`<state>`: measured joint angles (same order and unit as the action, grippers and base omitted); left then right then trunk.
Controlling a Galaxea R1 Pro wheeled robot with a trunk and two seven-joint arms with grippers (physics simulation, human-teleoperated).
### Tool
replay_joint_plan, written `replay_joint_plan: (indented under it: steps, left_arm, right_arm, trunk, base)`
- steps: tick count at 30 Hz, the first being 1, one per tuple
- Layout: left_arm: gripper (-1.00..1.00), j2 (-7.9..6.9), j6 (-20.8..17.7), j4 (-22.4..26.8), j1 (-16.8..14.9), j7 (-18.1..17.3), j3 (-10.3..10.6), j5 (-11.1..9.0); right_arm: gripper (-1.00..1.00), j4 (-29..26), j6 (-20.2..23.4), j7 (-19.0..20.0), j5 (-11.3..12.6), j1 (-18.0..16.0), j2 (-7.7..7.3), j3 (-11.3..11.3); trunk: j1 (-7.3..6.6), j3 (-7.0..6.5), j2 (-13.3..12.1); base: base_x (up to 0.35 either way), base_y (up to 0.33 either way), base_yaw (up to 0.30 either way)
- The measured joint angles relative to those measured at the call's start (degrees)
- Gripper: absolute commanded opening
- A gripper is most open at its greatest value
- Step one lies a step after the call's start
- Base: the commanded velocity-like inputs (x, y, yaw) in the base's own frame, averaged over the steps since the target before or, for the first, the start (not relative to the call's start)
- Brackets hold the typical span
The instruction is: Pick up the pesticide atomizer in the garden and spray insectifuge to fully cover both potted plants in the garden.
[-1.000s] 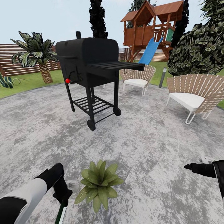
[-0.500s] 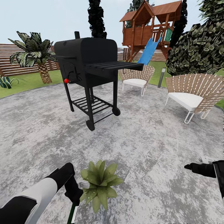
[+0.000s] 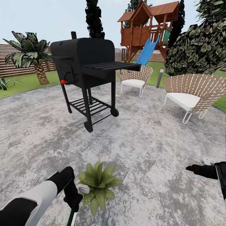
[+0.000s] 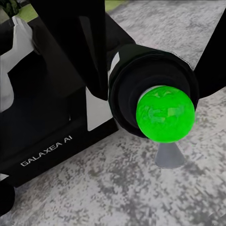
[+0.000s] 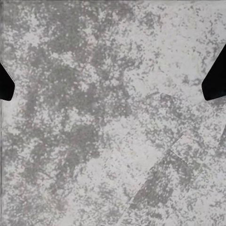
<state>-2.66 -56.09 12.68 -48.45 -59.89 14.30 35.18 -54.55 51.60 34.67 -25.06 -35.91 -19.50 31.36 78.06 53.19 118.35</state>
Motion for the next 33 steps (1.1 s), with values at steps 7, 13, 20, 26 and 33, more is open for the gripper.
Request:
replay_joint_plan:
  steps: [7,13,20,26,33]
  left_arm:
    - [-1.00,1.26,0.0,0.1,0.0,0.0,-0.1,0.0]
    - [-1.00,1.28,-0.1,0.1,-0.1,0.0,-0.3,0.1]
    - [-1.00,1.23,-0.1,-0.3,0.0,0.0,-0.1,0.1]
    - [-1.00,1.13,0.0,-2.3,0.0,-0.1,-0.2,0.3]
    - [-1.00,0.74,0.0,-2.5,0.0,-0.1,-0.3,0.4]
  right_arm:
    - [1.00,0.0,0.0,0.0,0.0,0.0,0.02,0.0]
    - [1.00,0.0,0.0,0.0,0.0,0.0,-0.02,0.0]
    - [1.00,0.0,0.0,0.0,0.0,0.0,-0.01,0.0]
    - [1.00,0.0,0.0,0.0,0.0,0.0,-0.01,0.0]
    - [1.00,0.0,0.0,0.0,0.0,0.0,0.00,0.0]
  trunk:
    - [0.00,0.00,0.0]
    - [0.00,0.00,0.0]
    - [0.00,0.00,0.0]
    - [0.00,0.00,0.0]
    - [0.00,0.02,0.0]
  base:
    - [0.000,-0.281,0.000]
    - [-0.001,-0.037,0.000]
    - [-0.055,-0.001,0.000]
    - [-0.002,0.000,0.000]
    - [0.000,0.000,0.027]
